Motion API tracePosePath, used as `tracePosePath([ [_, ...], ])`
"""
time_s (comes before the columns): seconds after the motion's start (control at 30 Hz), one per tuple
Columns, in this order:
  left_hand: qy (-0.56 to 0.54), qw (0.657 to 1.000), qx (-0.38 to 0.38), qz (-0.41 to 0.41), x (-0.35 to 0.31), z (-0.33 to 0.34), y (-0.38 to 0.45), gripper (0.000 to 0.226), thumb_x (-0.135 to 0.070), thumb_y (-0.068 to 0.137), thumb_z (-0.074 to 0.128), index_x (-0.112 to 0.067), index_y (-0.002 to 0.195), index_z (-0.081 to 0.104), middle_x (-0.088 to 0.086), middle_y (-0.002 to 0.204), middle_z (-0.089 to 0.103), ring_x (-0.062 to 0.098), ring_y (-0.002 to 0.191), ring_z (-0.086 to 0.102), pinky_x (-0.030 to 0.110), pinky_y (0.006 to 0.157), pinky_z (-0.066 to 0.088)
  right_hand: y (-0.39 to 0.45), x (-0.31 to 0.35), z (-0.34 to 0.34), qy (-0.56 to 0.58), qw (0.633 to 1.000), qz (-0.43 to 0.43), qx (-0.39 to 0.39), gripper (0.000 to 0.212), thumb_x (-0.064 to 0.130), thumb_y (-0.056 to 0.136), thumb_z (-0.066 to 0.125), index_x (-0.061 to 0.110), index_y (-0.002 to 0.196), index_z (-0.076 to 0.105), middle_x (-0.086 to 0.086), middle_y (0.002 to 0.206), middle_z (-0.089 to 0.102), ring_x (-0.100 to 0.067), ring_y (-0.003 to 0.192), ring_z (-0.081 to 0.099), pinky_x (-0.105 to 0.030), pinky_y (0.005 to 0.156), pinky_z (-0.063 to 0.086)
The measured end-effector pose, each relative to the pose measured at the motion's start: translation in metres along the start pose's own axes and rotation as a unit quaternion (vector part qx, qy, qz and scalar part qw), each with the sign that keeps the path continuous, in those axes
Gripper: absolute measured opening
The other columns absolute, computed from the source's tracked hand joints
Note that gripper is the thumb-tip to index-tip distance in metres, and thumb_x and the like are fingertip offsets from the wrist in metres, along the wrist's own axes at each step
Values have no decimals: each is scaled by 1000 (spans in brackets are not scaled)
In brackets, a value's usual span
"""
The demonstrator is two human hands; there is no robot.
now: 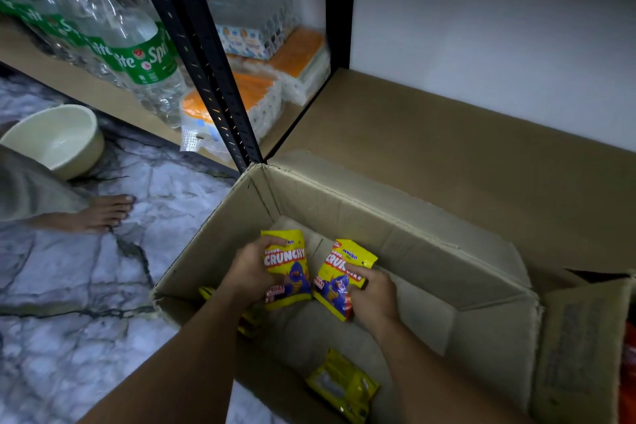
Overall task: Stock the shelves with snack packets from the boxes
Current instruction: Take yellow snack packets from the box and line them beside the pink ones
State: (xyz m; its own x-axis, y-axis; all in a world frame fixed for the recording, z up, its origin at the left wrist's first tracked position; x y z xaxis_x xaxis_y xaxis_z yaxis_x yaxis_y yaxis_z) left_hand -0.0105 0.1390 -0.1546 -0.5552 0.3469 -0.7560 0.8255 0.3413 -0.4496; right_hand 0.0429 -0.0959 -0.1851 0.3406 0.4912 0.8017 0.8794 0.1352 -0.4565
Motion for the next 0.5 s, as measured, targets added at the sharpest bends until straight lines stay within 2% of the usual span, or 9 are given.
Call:
tracePosePath([
  [0.07,-24,999,-22,10,-18,-4,-25,70,2,66,88,-34,120,63,-1,120,63,19,108,64,40,83,61,-23,13,-17,1,1000,4,-1,42,-6,89,57,19,119,72,0,114,68,-8,91,65,-17,73,57],
  [0.17,-45,997,-42,37,-53,-11,-73,69,8,72,81,-35,122,63,-2,126,59,18,113,61,35,86,59,-69,38,-48,-2,1000,10,-14,44,-3,89,56,26,118,72,2,110,70,-3,82,65,-22,74,59],
  [0.23,-70,996,-33,49,-87,-23,-105,67,12,74,77,-33,122,64,-1,126,57,17,113,61,27,81,59,-102,63,-74,-32,999,12,-14,46,-1,88,56,33,115,73,5,91,65,2,64,56,-7,61,47],
  [0.27,-81,995,-28,54,-107,-31,-119,66,14,75,76,-31,122,64,-1,126,57,17,113,61,22,77,59,-119,80,-88,-40,999,7,-17,48,-1,87,57,37,112,72,7,81,60,1,54,50,-7,54,41],
  [0.33,-86,994,-16,64,-153,-51,-147,65,14,77,73,-31,123,64,0,126,58,16,112,62,18,73,58,-151,114,-118,-41,999,9,-20,49,0,87,59,43,107,71,12,69,60,-2,47,50,-12,49,38],
  [0.4,-86,993,-4,78,-202,-73,-171,67,12,77,73,-37,122,64,-2,126,60,14,112,63,24,77,60,-178,151,-148,-24,999,18,-24,48,3,87,61,47,103,72,9,68,68,-6,50,56,-25,54,50],
  [0.43,-89,992,3,84,-226,-84,-184,68,12,77,73,-40,121,64,-3,125,61,14,111,64,27,78,60,-194,172,-163,-17,999,22,-24,47,4,88,62,47,104,72,6,66,67,-7,49,55,-26,53,49],
  [0.5,-100,990,19,99,-275,-108,-209,67,11,78,74,-40,121,64,-4,125,63,13,111,65,27,80,60,-224,216,-194,6,1000,4,-27,46,3,88,63,44,108,73,2,57,59,-6,47,42,-24,51,37],
])
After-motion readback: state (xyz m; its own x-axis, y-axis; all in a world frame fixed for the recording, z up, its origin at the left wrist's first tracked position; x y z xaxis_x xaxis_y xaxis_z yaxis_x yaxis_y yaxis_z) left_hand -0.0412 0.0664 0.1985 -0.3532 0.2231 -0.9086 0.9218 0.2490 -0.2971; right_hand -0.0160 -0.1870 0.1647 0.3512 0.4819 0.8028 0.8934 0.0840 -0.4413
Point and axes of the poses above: each hand's wrist, its own y-axis towards the middle knuckle, its own z-axis out of the palm, x = y × z, the point moved 2 cm from there along y, towards the middle knuckle
